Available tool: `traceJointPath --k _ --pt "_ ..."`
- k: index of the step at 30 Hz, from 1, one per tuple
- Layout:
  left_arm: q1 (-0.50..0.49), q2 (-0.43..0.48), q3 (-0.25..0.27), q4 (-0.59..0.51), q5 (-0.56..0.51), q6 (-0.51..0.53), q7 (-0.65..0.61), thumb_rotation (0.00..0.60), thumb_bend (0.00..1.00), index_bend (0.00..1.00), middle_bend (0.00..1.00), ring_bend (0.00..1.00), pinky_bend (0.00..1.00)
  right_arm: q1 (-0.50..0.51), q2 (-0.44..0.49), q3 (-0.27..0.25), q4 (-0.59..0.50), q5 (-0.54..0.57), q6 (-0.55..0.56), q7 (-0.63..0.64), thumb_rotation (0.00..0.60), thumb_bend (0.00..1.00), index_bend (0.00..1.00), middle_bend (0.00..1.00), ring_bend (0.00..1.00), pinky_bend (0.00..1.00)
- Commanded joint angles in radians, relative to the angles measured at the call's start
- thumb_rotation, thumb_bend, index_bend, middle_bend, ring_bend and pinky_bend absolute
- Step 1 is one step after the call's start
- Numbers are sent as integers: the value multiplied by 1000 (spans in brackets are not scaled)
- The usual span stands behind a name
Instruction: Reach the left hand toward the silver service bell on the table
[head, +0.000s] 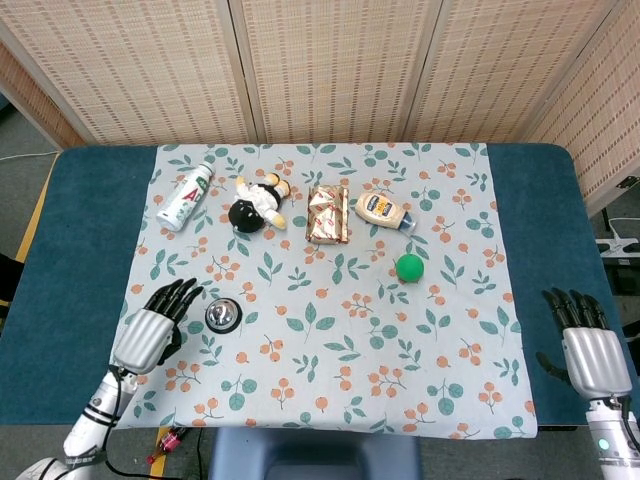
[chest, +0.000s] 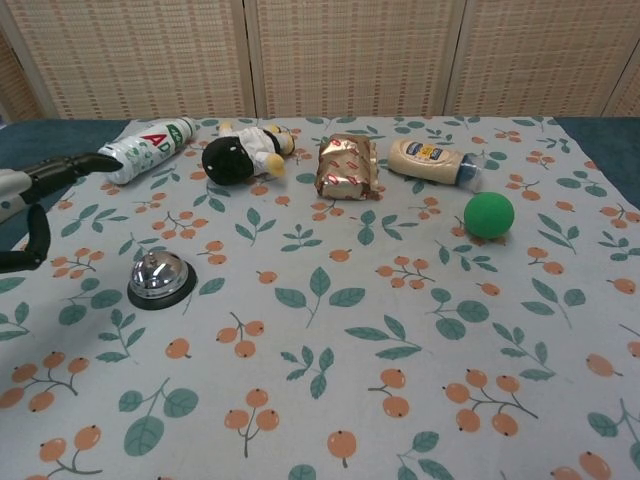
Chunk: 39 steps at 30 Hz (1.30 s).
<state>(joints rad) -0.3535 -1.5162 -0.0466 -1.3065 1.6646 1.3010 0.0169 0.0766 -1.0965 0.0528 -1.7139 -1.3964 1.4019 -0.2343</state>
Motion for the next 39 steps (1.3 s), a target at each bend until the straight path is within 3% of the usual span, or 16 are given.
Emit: traceJointPath --k 1,7,11,16,24,27,30,35,39 --pt "-37 -124 22 149 37 -2 -33 600 1000 0 0 0 140 4 2 -1 0 7 -11 0 600 153 91 51 0 53" --pt "-76 -316 49 467 51 -21 -155 600 1000 0 0 0 140 5 11 -10 -12 2 -20 6 600 153 91 51 0 53" --pt "-91 -395 56 613 36 -46 -218 600 1000 0 0 0 140 7 14 -9 -12 6 -25 12 600 153 91 51 0 53" --pt "-96 -438 72 703 22 -68 -265 600 1000 0 0 0 139 12 23 -11 -22 16 -42 20 600 153 91 51 0 53" --pt "-93 -457 96 755 9 -90 -292 600 1000 0 0 0 140 16 34 -19 -32 14 -56 30 600 153 91 51 0 53" --pt "-93 -433 91 732 10 -43 -289 600 1000 0 0 0 141 18 33 -17 -31 21 -60 30 600 153 91 51 0 53" --pt "-90 -360 83 640 22 40 -250 600 1000 0 0 0 138 23 34 -17 -32 29 -72 33 600 153 91 51 0 53" --pt "-48 -96 104 332 46 148 -108 600 1000 0 2 4 186 30 38 -14 -38 48 -91 36 600 153 91 51 0 53" --pt "32 71 126 179 -5 180 -34 600 1000 40 96 98 284 29 40 -18 -42 43 -87 31 600 153 91 51 0 53"
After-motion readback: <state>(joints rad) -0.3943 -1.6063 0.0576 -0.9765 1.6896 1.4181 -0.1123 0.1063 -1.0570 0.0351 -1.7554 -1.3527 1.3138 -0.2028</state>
